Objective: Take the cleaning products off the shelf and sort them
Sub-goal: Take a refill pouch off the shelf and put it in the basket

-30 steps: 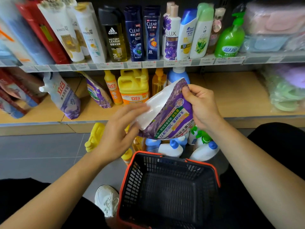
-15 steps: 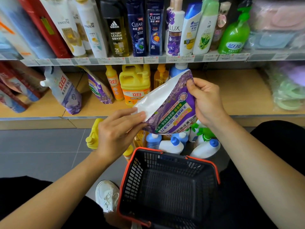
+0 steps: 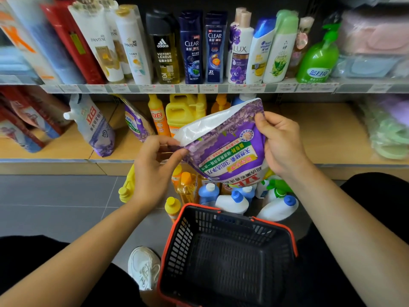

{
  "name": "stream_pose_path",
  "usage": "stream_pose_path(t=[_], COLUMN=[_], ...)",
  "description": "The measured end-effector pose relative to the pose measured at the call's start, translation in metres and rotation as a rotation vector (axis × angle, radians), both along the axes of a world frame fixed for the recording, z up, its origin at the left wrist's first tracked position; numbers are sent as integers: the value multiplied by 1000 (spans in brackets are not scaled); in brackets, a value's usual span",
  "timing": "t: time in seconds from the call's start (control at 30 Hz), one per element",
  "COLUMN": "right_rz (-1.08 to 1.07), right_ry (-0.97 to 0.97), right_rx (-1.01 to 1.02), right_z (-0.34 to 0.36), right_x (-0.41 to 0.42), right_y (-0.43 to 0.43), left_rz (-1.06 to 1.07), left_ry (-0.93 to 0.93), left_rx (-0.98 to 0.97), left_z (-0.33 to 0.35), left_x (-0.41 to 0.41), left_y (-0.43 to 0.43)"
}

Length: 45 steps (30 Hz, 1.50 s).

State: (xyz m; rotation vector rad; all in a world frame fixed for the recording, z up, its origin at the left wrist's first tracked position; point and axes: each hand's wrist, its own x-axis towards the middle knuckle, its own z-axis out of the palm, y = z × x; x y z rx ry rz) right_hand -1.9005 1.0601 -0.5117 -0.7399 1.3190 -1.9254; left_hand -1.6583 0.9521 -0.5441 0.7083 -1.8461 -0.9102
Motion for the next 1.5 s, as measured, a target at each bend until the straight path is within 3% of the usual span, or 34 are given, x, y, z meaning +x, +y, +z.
stream_pose_path(t=[0.07,0.17,0.37,0.5,0.6,0.7,0.8,0.9,1.2,1.27,1.37,1.5], right_rz=[4,23,16,-86,-127,83,309,261,1,-44,-90,-161], right_ry=[-81,-182,-145,115,388,790,913,838,963,908,809,700], right_rx=[-8,-30,9,67,23,78,216,183,38,26,4,-13], right_z=[3,5,-2,-5,4,12,8,5,9,9,10,13], right_x=[2,4,1,-2,2,22,48,58,63,55,41,34], right_y=[-1,-4,-8,-9,-6,-4,-10,-15,-15,-14,-15,-17], left_rz=[10,-154,-134,-108,-99,-113,-139,-152,-397,-455,-343,-367], left_ry=[62,58,54,140,29,-119,-165,-136,-98,-203,-471,-295], left_rx=[148,350,329,253,62,-129,-173,-101,252,347,426,731], left_z=[2,0,-2,15,24,28,32,34,19,9,-14,-45], left_x=[-5,-9,-7,-7,-9,-9,-3,3,8,20,40,46], left_y=[-3,-5,-8,-11,-13,-14,-19,-20,-17,-32,-53,-54])
